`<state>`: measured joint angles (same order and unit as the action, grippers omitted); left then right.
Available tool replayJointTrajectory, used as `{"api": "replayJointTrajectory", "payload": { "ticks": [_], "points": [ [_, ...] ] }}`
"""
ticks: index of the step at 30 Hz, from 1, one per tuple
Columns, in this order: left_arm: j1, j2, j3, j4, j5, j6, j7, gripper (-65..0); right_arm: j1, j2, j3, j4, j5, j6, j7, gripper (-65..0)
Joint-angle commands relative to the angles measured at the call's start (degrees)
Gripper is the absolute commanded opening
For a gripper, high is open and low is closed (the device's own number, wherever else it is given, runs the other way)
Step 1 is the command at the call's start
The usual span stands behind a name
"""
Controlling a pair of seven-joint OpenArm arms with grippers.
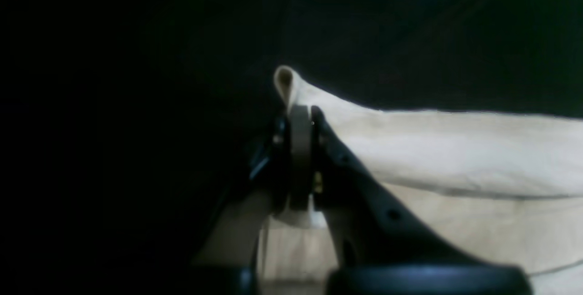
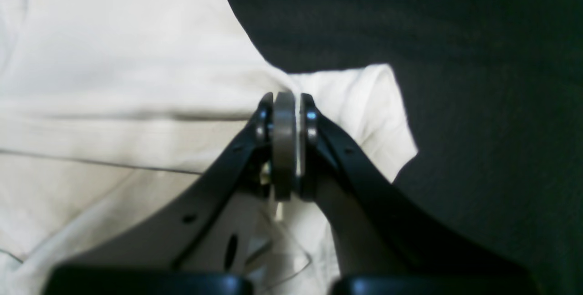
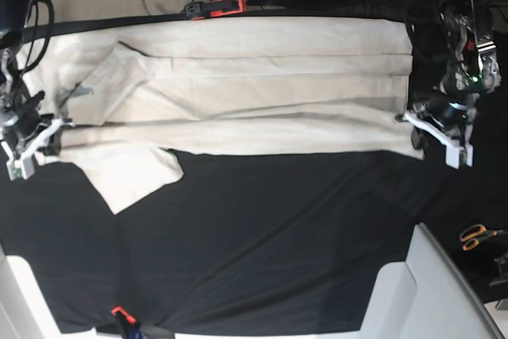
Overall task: Fold the T-shirt properly
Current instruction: 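Lift the side edges with both grippers and fold them toward the collar, then pull the right gripper's held edge outward to straighten the folded strip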
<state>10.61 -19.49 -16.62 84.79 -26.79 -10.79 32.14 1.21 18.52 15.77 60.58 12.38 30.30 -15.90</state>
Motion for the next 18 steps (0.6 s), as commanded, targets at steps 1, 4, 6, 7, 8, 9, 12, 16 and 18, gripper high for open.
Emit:
{"api": "replayJointTrajectory", "payload": {
  "ticks": [1, 4, 6, 7, 8, 9, 12, 16, 18],
  "points": [
    [-0.81, -0.43, 0.49, 0.17, -0.34, -0.33, -1.33, -65.0, 0.94, 0.6, 0.27, 0.83, 0.5, -0.02, 1.09, -65.0],
    [-1.34, -0.07, 2.95, -2.02, -0.34, -0.25, -1.5, -65.0, 1.03, 0.33, 0.36, 1.09, 0.59, -0.46, -2.96, -65.0],
    [-1.42, 0.01, 4.62, -2.38, -0.34, 0.02, -2.91, -65.0, 1.03, 0.25, 0.36, 1.18, 0.59, -2.48, -4.54, -65.0],
    [-1.34, 0.01, 5.33, -2.38, -0.34, 0.02, -4.14, -65.0, 1.03, 0.25, 0.36, 1.18, 0.67, -3.27, -4.63, -64.8],
    [-1.25, 0.36, 5.5, -2.38, -0.34, 0.02, -4.76, -65.0, 1.03, 0.16, 0.36, 1.27, 0.67, -3.54, -4.8, -64.7],
    [-1.25, 0.63, 5.5, -2.38, -0.34, 0.02, -5.02, -65.0, 0.85, 0.16, 0.36, 2.06, 0.67, -3.54, -5.51, -64.1],
    [-1.16, 0.63, 5.68, -2.64, -0.34, 0.02, -5.11, -65.0, -0.11, 0.16, 0.36, 8.48, 0.76, -3.36, -12.1, -52.5],
    [-1.07, 0.63, 5.41, -2.64, -0.34, 0.02, -5.28, -65.0, -1.87, -1.34, 1.68, 22.02, 1.73, -3.18, -15.88, -33.0],
    [-1.16, 0.63, 5.41, -2.64, -0.34, 0.02, -5.28, -65.0, -0.29, -1.42, 0.45, 24.74, 1.73, -3.18, -16.58, -27.5]
  ]
}}
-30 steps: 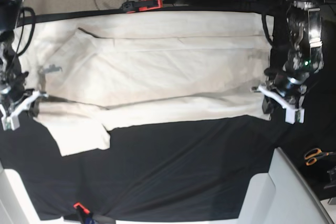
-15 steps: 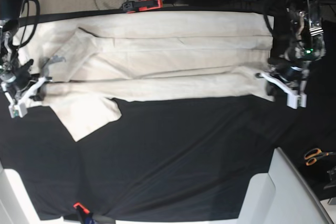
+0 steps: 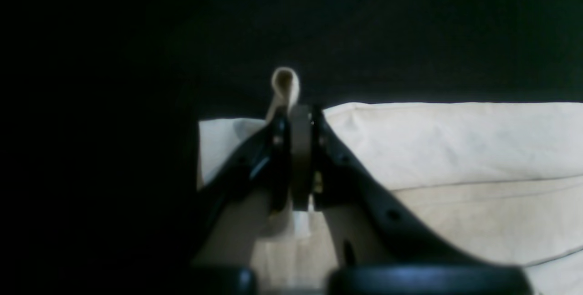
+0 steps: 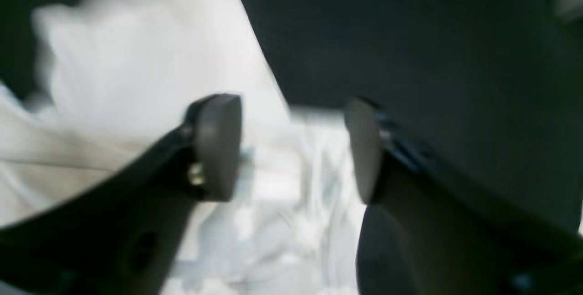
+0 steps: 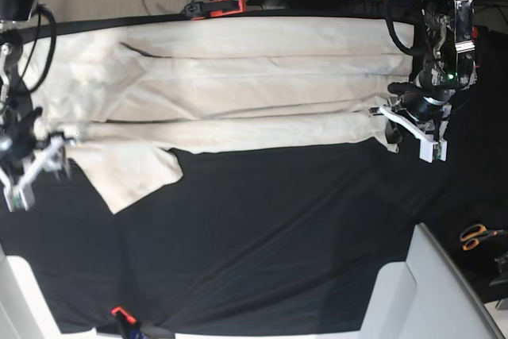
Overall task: Fold the T-shirt properly
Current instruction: 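Pull the right gripper's held edge outward to straighten the folded strip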
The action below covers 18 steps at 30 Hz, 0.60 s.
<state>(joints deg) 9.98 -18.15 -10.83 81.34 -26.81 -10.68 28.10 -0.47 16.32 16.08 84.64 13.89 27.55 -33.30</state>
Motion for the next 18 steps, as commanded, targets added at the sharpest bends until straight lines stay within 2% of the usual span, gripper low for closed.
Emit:
{"api": "replayJointTrajectory", "payload": {
  "ticks": [1, 3, 6, 12, 18],
  "points": [
    [-0.7, -0.7, -0.38, 0.81, -0.31, -0.09, -1.24, -65.0, 3.59, 0.78, -1.0, 0.06, 0.13, -0.43, 0.29, -27.0],
    [-0.79, -0.7, -0.47, 0.73, -0.31, -0.09, -1.24, -65.0, 8.69, 0.96, -4.87, -5.56, 0.04, -0.25, -0.24, -27.0],
    [-0.88, -0.7, -0.47, 0.73, -0.31, -0.09, -1.24, -65.0, 16.51, 2.01, -12.25, -18.93, 0.04, 2.56, 1.78, -27.2],
    [-0.97, -0.7, -0.47, 0.73, -0.31, -0.09, -1.24, -65.0, 26.01, 1.84, -22.1, -40.55, -1.27, 2.82, 13.12, -26.9],
    [-0.88, -0.79, -0.47, 0.73, -0.31, -0.09, -1.24, -65.0, 33.31, 1.75, -24.82, -60.33, -2.42, 2.82, 25.34, -26.9]
  ]
}}
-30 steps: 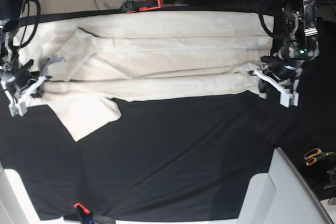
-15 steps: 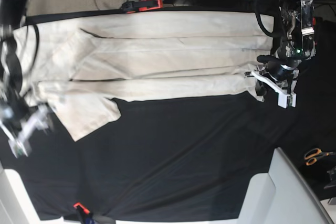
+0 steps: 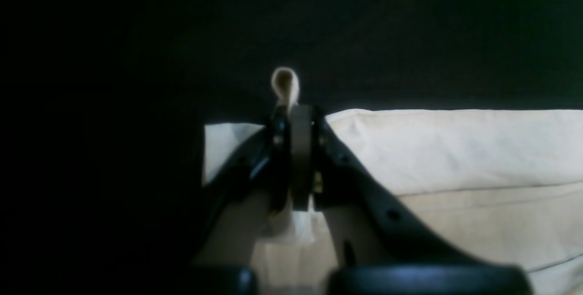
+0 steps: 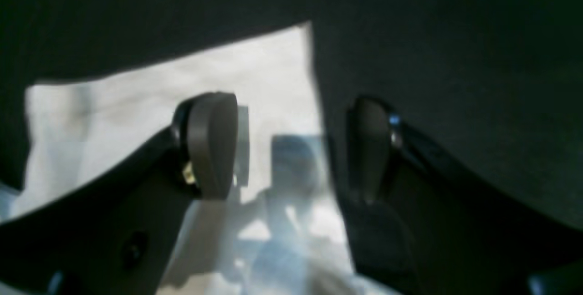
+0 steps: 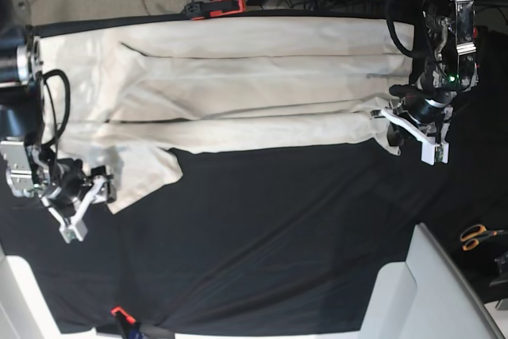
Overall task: Fold the T-shirt properly
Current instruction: 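Pull the right gripper's held edge outward to straighten the folded strip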
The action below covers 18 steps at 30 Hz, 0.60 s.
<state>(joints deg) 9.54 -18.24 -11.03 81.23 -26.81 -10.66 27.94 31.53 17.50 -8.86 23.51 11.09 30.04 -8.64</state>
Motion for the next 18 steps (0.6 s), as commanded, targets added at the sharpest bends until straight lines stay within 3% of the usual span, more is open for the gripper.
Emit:
{"api": "replayJointTrajectory", "payload": {
  "ticks": [1, 14, 18],
  "points": [
    [-0.35, -0.79, -0.27, 0.83, -0.31, -0.11, -1.09, -65.0, 1.83, 0.66, -0.15, -1.05, 0.38, 0.33, 2.01, -26.9],
    [-0.53, -0.79, -0.09, 0.83, -0.31, -0.11, -0.91, -65.0, 0.52, -1.63, -4.1, -3.33, 0.38, 0.33, 3.5, -28.2],
    [-0.53, -0.79, -0.27, 0.83, -0.31, -0.11, -0.91, -65.0, 0.69, -2.42, -4.1, -3.33, 0.38, 0.33, 3.5, -41.3]
  ]
}}
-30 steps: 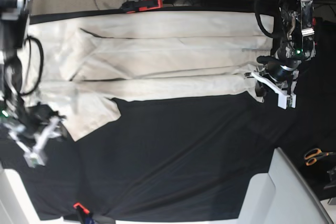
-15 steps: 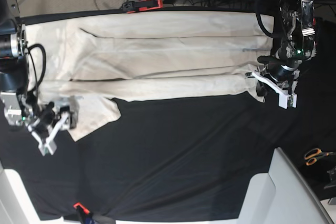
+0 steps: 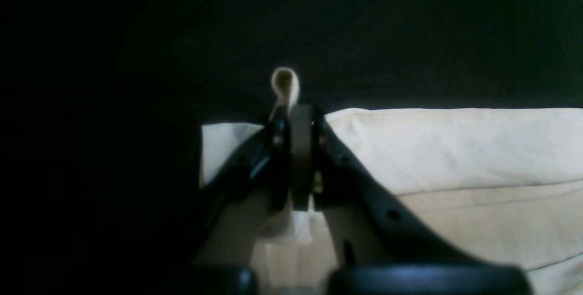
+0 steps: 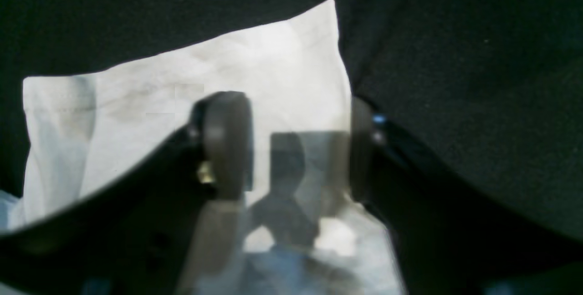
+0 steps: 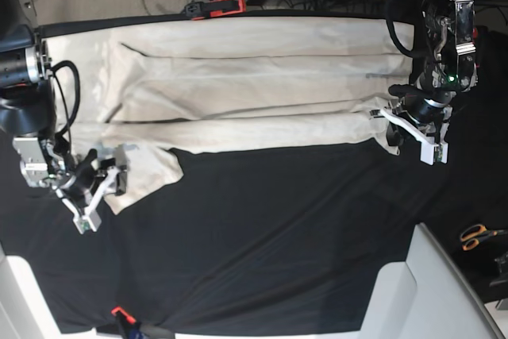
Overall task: Fold the T-shirt properly
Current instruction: 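Pull the right gripper's held edge outward to straighten the folded strip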
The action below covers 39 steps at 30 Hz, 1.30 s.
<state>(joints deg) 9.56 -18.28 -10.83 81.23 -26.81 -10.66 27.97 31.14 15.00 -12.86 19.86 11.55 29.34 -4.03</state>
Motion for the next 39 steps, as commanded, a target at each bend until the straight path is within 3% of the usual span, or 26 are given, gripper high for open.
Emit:
{"api": "replayJointTrajectory", "payload": {
  "ticks": [1, 4, 6, 12, 15, 22, 26, 31, 35, 39],
  "points": [
    [-0.55, -0.75, -0.47, 0.83, -0.31, -0.11, -0.93, -65.0, 1.08, -0.02, -0.1, 0.32, -0.08, 1.03, -1.11, -45.8],
    [-0.55, -0.75, -0.47, 0.83, -0.31, -0.11, -0.93, -65.0, 1.17, -0.02, -0.1, 0.41, -0.08, 0.94, -0.93, -60.5],
    [-0.73, -0.75, -0.29, 0.83, -0.31, -0.11, -0.93, -65.0, 1.17, -0.02, 0.25, 0.67, -0.08, 0.85, -0.85, -65.0],
    [-3.89, -0.66, 0.06, 0.92, -0.31, -0.11, -0.76, -65.0, -0.67, 0.86, 0.25, 10.43, -0.08, -3.45, -1.99, -64.5],
    [-5.83, -0.84, -0.38, 0.83, -0.31, -0.11, -0.76, -65.0, -1.55, 2.45, 0.34, 17.2, -0.08, -3.63, -7.53, -64.7],
    [-9.43, -0.93, -0.47, 0.83, -0.31, -0.11, 2.58, -65.0, -3.93, 5.35, 0.51, 32.23, -0.08, -3.8, -13.51, -64.8],
    [-10.4, -0.93, -0.55, 1.19, -0.31, -0.03, 2.58, -65.0, -4.37, 6.4, 5.08, 36.36, -0.08, -3.8, -16.41, -64.8],
    [-11.28, -1.1, -0.55, 0.92, 1.09, -0.03, 2.67, -65.0, -5.86, 6.84, 8.6, 40.23, -0.08, -3.63, -17.99, -64.8],
    [-11.89, -0.75, -0.29, 0.92, 5.84, -0.03, 2.58, -65.0, -7.44, 7.9, 8.34, 42.43, -0.08, -3.63, -19.13, -64.8],
    [-11.54, -0.31, -0.55, 1.36, 6.19, -0.03, 2.58, -65.0, -9.38, 8.07, 8.25, 43.31, -0.08, -3.63, -19.13, -64.8]
  ]
}}
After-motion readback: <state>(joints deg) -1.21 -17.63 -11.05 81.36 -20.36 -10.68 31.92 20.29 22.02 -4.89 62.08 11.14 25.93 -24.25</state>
